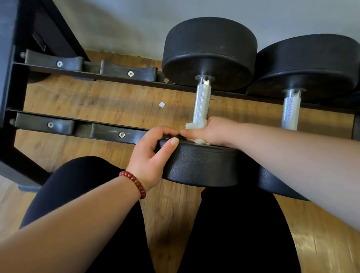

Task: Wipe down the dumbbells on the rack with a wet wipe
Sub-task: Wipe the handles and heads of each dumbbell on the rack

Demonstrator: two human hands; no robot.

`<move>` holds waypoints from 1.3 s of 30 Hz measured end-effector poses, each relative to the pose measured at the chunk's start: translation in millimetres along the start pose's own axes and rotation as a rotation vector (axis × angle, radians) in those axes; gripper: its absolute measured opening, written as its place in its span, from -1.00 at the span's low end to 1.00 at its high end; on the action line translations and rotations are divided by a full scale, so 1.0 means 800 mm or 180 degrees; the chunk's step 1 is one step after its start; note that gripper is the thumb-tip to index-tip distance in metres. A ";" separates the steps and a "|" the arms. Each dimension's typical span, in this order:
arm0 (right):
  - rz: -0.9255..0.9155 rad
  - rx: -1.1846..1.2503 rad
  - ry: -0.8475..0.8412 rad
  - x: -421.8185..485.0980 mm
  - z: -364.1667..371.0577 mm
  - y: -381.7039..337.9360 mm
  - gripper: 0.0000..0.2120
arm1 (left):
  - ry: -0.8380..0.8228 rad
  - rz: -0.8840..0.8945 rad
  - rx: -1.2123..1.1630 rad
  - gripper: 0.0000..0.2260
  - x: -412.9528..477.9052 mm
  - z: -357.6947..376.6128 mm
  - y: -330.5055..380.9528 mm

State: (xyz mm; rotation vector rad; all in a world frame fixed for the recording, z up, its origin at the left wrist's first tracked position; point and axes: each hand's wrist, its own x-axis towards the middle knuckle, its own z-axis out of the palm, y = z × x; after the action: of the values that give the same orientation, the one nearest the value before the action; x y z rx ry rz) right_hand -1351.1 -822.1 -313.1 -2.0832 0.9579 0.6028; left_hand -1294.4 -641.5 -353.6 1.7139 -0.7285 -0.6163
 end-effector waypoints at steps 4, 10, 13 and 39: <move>0.0109 0.0124 -0.0458 -0.005 -0.017 0.012 -0.32 | -0.0004 -0.0016 0.0024 -0.63 -0.001 -0.001 -0.001; 0.0208 0.0083 -0.0020 0.007 0.002 0.000 -0.12 | -0.0003 0.0001 -0.0027 -0.71 0.000 -0.001 0.000; 0.0082 -0.0127 -0.0096 0.003 -0.004 0.005 -0.19 | 0.0000 -0.0014 -0.0043 -0.68 -0.001 0.000 -0.002; 0.0050 -0.0458 0.0942 -0.057 -0.014 -0.010 -0.78 | -0.0294 -0.0124 0.0625 -0.47 -0.001 -0.011 0.014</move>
State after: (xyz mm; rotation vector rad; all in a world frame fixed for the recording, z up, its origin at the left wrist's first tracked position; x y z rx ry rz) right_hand -1371.6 -807.6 -272.6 -2.3400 1.1246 0.3860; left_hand -1290.2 -637.7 -340.9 1.8934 -0.8452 -0.6725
